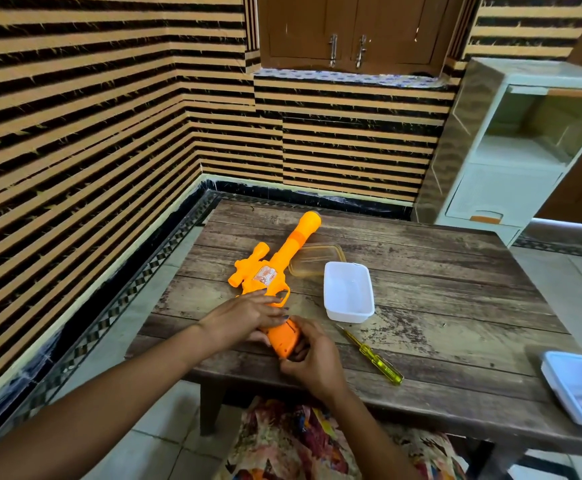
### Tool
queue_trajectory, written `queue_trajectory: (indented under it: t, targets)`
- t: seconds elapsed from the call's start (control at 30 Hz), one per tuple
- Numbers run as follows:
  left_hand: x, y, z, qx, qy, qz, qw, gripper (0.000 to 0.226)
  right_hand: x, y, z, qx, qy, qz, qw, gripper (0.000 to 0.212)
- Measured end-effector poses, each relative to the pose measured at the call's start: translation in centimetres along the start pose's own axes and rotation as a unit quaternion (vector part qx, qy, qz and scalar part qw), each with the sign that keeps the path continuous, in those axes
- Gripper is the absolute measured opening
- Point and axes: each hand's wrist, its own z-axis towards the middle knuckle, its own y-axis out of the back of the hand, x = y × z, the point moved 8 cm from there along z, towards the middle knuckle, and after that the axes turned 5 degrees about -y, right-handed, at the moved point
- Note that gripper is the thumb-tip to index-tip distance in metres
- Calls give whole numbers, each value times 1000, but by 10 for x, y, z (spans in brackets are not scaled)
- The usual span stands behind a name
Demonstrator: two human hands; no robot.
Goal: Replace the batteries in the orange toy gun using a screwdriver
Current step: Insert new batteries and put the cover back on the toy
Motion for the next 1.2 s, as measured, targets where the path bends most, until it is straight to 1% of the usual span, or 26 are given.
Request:
queue_trajectory:
  t: [0.13,0.17,0.27,0.37,0.47,0.53,0.77,0.93,1.0,1.07,1.13,1.2]
  targets:
    - [9,-19,2,82,48,-93,991,59,-2,1,0,3,-13,6,1000,79]
    - [10,-22,2,100,47,-95,989,60,-3,1,0,2,-17,9,1000,80]
    - [11,-25,4,120,39,-95,987,64,-8,0,1,2,-38,21,999,80]
    - [12,-22,7,126,44,-87,987,67,-8,1,0,-1,-51,34,998,85]
    - [18,-16,14,119,63,-100,986,63,-6,4,-1,-9,-52,61,997,99]
    - [23,-16,18,120,74,-112,984,62,-5,5,-2,-10,-54,59,997,102]
    - [23,2,28,127,124,-119,977,57,-8,4,-2,-9,-59,38,997,103]
    - [21,8,23,130,149,-120,973,56,-6,-1,-2,-4,-55,6,998,97]
    - [21,4,17,116,169,-121,971,58,-3,0,-1,-20,-44,4,999,87]
    - [20,-5,8,72,183,-150,969,62,0,0,-1,-26,-34,14,999,75]
    - [20,-14,-4,-8,208,-237,949,73,1,2,-2,-30,-30,27,999,73]
    - [20,-19,-20,-128,252,-300,911,87,-1,5,-3,-32,-36,51,998,72]
